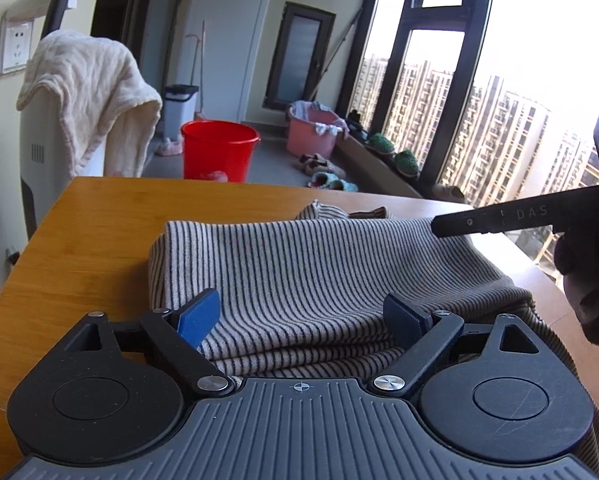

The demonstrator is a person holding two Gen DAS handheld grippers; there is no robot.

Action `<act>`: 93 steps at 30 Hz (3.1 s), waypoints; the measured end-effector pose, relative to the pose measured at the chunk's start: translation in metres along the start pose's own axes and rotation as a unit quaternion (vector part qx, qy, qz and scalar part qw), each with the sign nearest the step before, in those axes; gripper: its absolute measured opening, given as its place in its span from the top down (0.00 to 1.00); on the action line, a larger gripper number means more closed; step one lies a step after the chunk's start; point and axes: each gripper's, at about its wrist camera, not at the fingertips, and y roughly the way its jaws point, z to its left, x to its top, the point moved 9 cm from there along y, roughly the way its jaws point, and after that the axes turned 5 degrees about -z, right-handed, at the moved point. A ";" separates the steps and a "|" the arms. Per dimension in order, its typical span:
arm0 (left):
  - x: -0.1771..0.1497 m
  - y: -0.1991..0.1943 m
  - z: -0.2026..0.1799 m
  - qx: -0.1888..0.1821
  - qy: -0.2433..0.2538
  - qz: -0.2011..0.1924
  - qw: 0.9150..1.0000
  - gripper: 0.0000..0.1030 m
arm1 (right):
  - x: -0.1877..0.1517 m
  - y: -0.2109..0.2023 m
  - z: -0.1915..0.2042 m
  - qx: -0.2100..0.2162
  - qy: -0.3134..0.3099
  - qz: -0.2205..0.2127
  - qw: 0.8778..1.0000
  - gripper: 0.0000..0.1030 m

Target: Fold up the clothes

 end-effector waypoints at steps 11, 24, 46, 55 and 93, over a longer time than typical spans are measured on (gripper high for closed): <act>0.002 0.000 0.001 -0.008 -0.006 -0.004 1.000 0.07 | -0.022 0.062 0.008 -0.013 -0.033 0.064 0.997 0.81; 0.006 -0.004 0.006 -0.005 -0.015 -0.019 1.000 0.05 | 0.009 -0.035 0.031 0.047 0.011 -0.019 0.999 0.95; 0.070 0.008 0.031 -0.008 -0.105 -0.012 0.994 0.00 | -0.104 -0.094 0.054 0.075 0.061 -0.039 0.995 0.96; 0.040 0.003 0.052 -0.005 -0.161 0.013 0.987 0.48 | -0.111 -0.098 0.059 0.077 0.038 -0.043 0.995 0.96; 0.068 -0.148 0.010 0.011 -0.021 -0.123 0.992 0.27 | -0.135 -0.147 0.013 -0.014 0.030 -0.095 0.995 0.72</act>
